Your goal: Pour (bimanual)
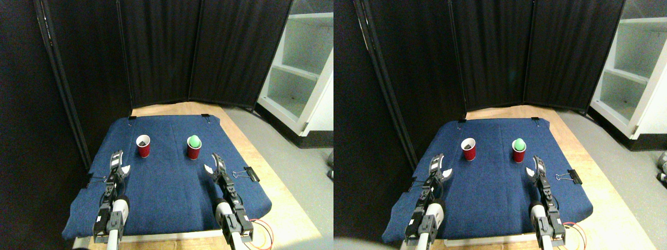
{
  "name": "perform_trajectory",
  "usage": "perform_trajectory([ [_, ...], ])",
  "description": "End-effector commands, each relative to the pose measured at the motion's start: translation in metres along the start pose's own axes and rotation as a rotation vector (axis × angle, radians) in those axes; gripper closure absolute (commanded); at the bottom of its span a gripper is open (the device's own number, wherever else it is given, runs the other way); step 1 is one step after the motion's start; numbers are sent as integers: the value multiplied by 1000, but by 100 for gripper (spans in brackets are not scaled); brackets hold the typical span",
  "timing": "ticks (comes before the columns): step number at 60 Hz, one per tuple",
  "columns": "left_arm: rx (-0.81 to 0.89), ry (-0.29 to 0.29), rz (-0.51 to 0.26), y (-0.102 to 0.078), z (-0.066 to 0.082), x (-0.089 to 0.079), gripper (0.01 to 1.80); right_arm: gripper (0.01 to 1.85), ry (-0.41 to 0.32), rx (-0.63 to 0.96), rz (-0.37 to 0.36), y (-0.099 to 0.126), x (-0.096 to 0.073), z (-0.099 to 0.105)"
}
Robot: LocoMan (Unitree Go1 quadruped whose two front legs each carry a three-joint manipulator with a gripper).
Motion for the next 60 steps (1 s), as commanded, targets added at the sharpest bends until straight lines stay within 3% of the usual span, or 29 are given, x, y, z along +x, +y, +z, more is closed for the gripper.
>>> perform_trajectory([
  [1, -75, -45, 21, -2, 5, 9, 128, 126, -27, 31, 30, 2, 9, 3],
  [9, -164, -61, 49, -3, 4, 16, 124, 119, -25, 99, 13, 3, 17, 3],
  [10, -207, -63, 64, -3, 3, 18, 123, 121, -25, 186, 3, 2, 19, 2],
  [15, -286, -69, 94, -3, 2, 21, 122, 123, -27, 257, -14, 3, 22, 0],
  [20, -296, -66, 100, -3, 1, 24, 102, 118, -20, 299, -35, 2, 26, -3],
  [30, -393, -32, 115, -7, 0, 24, 90, 113, -13, 389, -52, 0, 33, -6],
  [33, -454, -3, 116, -9, 0, 26, 82, 111, -11, 454, -88, 0, 36, -8],
  [37, -457, -8, 134, -10, -1, 29, 69, 111, -10, 495, -93, -1, 39, -10],
  [47, -561, -33, 201, -14, -7, 37, 86, 112, -4, 590, -95, -4, 47, -18],
  [52, -623, -10, 193, -14, -11, 41, 76, 111, 1, 624, -98, -4, 49, -20],
  [60, -662, -10, 197, -11, -16, 47, 75, 114, 3, 681, -107, -4, 51, -22],
])
